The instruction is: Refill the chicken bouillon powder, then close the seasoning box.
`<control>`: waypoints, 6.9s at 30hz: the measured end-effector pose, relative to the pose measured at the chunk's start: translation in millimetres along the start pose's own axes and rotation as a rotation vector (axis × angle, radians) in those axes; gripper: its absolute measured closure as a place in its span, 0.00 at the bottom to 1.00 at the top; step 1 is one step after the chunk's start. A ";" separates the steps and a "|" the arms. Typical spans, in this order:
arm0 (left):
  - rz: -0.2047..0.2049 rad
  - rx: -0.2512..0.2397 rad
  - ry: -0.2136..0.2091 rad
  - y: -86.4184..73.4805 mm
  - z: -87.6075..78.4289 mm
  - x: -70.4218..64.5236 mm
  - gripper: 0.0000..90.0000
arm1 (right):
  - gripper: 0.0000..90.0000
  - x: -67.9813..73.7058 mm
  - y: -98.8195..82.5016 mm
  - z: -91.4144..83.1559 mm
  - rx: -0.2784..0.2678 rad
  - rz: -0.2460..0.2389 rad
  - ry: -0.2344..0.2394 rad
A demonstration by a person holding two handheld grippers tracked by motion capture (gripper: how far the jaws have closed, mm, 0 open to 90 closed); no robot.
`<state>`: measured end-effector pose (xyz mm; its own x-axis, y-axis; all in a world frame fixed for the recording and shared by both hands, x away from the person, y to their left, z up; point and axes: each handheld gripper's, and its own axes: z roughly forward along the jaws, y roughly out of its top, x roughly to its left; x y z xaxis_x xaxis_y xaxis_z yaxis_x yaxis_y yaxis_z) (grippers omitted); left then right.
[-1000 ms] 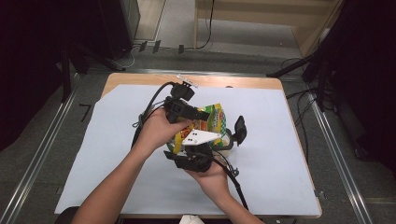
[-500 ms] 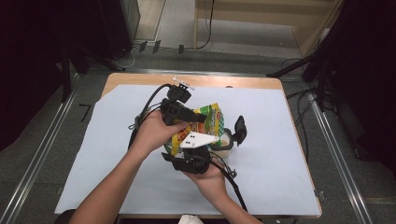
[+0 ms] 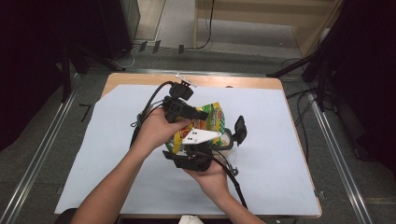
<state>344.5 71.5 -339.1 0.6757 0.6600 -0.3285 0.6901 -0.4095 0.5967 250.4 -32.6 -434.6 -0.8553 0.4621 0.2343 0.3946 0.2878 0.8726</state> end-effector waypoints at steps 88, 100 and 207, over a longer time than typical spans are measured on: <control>0.054 0.074 -0.044 -19.3 22.5 9.8 0.84 | 0.59 -4.1 -33.6 17.3 0.064 -0.059 -0.011; 0.053 0.090 -0.046 -24.3 27.0 17.1 0.85 | 0.57 -4.3 -37.9 27.9 0.112 -0.047 0.006; 0.005 -0.242 -0.074 -47.7 -72.7 107.5 1.00 | 0.49 -30.8 -27.9 2.6 0.041 -0.002 -0.058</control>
<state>365.3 207.8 -349.7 0.7021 0.6067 -0.3728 0.6105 -0.2435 0.7536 266.6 -52.7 -467.2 -0.8357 0.5090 0.2064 0.4075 0.3226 0.8543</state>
